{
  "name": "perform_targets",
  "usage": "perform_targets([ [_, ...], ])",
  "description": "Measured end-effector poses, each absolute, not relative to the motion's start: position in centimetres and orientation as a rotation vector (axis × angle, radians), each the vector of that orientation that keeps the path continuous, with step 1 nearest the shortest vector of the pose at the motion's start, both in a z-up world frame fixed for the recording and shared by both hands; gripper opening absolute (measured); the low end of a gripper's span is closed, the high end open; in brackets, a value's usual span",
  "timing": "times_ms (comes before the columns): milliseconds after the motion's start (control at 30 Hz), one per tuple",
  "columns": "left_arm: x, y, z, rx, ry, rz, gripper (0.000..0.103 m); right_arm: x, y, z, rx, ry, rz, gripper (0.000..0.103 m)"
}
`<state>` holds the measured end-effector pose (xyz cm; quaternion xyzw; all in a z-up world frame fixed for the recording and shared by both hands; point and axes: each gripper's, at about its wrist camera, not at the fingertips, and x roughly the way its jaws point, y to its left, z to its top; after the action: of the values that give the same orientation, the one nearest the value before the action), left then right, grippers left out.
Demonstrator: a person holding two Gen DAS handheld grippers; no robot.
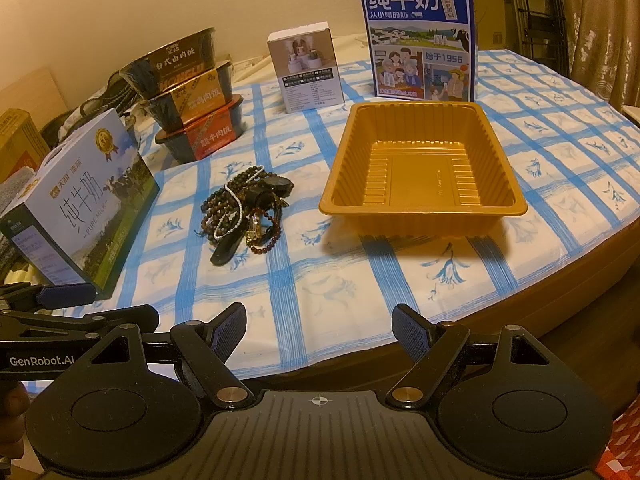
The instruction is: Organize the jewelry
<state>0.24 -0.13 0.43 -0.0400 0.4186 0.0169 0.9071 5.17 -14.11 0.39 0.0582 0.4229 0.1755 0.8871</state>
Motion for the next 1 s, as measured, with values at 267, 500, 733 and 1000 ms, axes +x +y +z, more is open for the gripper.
perform_targets([
  [267,0.22,0.03,0.8,-0.082,0.864,0.033,0.09,5.13,-14.1,0.39,0.121,0.878,0.365,0.08],
  [500,0.19,0.03,0.75,-0.083,0.863,0.034,0.09,5.09,-14.1,0.38,0.121,0.878,0.366,0.08],
  [733,0.24,0.02,0.86,-0.082,0.862,0.034,0.09,5.06,-14.09,0.38,0.121,0.878,0.365,0.08],
  [1000,0.18,0.03,0.78,-0.083,0.862,0.033,0.09,5.2,-14.02,0.58,0.121,0.877,0.366,0.08],
])
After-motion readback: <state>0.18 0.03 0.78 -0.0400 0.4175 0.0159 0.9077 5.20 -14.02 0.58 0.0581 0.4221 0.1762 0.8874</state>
